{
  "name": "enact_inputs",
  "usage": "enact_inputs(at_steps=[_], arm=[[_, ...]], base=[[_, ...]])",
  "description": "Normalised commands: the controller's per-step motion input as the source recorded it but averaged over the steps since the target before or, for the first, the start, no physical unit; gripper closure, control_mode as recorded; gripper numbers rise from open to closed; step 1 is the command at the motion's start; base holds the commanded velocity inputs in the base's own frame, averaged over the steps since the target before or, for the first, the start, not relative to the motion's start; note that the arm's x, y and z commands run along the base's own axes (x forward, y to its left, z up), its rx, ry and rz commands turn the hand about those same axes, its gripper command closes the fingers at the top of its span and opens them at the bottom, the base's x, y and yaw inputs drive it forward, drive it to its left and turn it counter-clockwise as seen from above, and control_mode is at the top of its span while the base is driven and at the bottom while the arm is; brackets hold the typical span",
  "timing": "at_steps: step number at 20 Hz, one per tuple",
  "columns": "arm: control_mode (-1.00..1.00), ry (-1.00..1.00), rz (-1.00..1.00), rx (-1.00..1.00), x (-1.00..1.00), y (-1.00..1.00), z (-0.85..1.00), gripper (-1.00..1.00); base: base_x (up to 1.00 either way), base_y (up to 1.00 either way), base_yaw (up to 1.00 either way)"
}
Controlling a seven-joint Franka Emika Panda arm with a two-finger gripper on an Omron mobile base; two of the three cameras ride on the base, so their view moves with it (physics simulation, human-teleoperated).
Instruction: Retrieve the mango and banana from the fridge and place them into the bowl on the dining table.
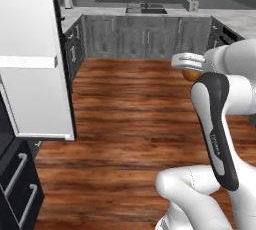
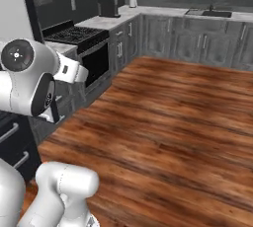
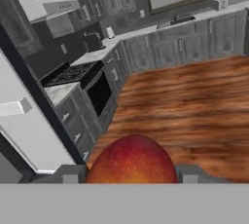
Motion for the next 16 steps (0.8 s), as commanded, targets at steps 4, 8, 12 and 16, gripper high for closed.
enact_inputs(at_steps=[4, 8, 12, 16], arm=[[1.0, 0.0, 0.0, 0.0, 0.0, 0.0, 0.0, 1.0], [1.0, 0.0, 0.0, 0.0, 0.0, 0.0, 0.0, 1.0], [1.0, 0.0, 0.0, 0.0, 0.0, 0.0, 0.0, 1.0], [1.0, 0.0, 0.0, 0.0, 0.0, 0.0, 0.0, 1.0]], base=[[-0.45, -0.44, -0.32], [-0.33, -0.58, -0.21], [-0.21, -0.72, -0.16], [0.0, -0.93, -0.12]])
